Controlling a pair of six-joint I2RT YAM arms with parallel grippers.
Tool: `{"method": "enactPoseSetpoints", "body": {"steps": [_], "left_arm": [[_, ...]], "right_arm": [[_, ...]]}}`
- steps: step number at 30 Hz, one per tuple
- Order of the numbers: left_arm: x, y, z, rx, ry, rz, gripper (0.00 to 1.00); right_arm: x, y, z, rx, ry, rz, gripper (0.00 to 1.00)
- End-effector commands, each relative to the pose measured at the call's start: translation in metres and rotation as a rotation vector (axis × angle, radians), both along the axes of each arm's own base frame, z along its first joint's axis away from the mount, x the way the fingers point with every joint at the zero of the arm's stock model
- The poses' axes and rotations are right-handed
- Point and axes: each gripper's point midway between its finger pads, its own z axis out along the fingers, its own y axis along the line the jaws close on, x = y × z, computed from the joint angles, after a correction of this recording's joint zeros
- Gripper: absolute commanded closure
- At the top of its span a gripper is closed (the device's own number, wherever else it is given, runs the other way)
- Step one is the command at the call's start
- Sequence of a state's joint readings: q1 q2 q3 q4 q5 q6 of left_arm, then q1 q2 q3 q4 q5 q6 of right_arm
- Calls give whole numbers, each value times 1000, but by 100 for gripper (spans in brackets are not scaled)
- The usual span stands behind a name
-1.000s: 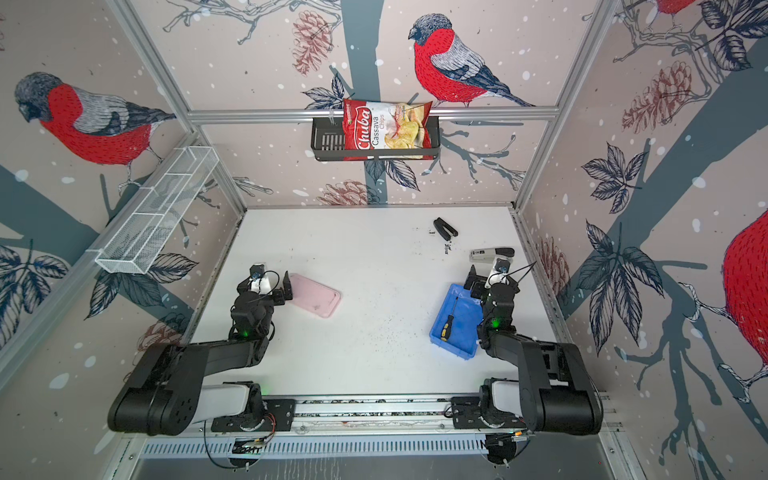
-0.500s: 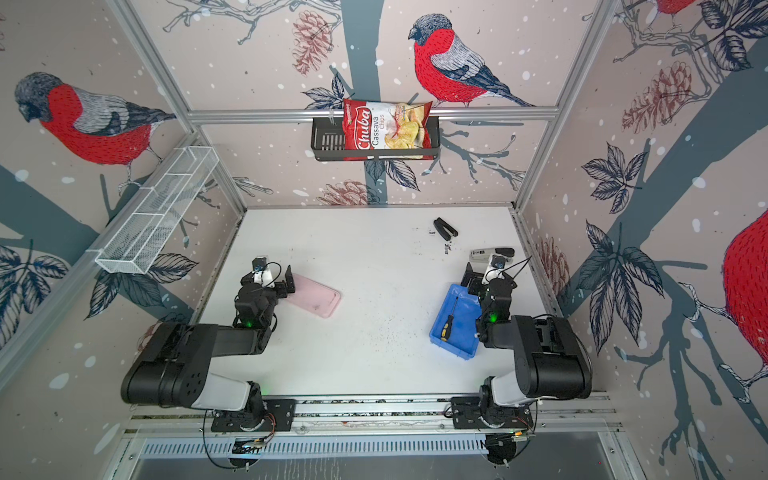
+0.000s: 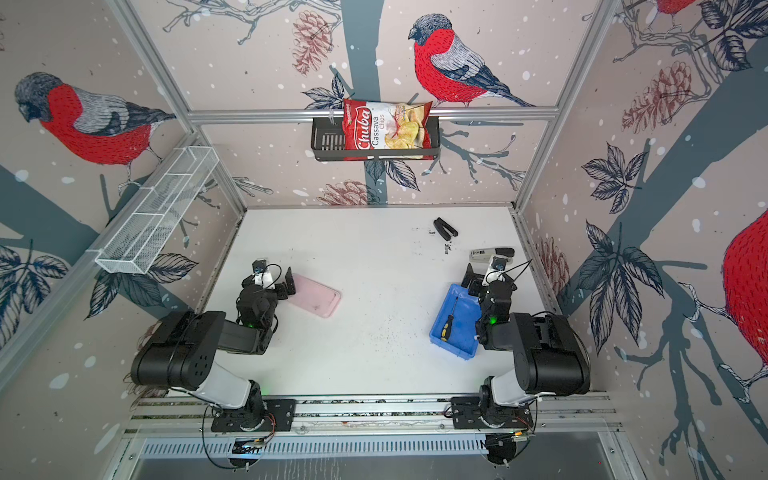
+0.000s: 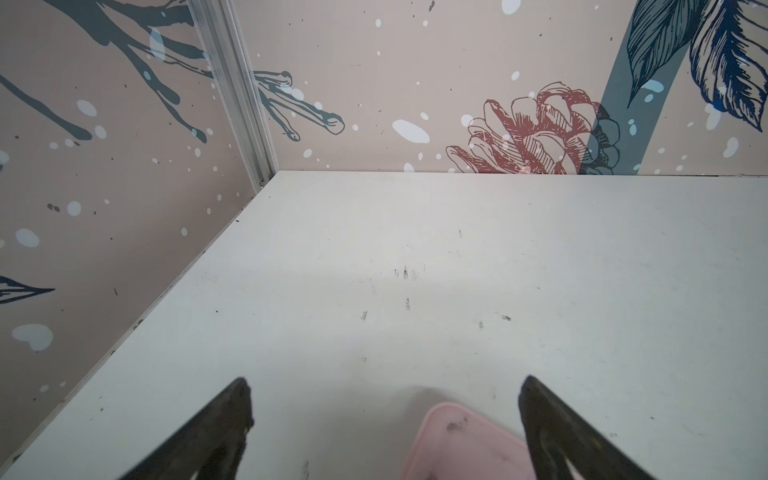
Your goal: Put the screwdriver in the bin
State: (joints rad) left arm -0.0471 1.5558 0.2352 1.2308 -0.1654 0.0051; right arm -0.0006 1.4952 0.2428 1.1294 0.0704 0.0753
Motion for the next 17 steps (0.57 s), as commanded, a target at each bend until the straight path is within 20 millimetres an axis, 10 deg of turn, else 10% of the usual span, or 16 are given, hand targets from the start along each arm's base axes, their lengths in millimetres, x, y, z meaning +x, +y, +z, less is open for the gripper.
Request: {"method": "enactPoseSetpoints", "body": {"steps": [1,17], "left_arm": [[2,4,17,-6,-72,19,1],[2,2,17,-1,-71,15,1]], "right_arm": [[2,-1,11,-5,-45,-7,0],[2,-1,11,-7,-46,-9,0]]}}
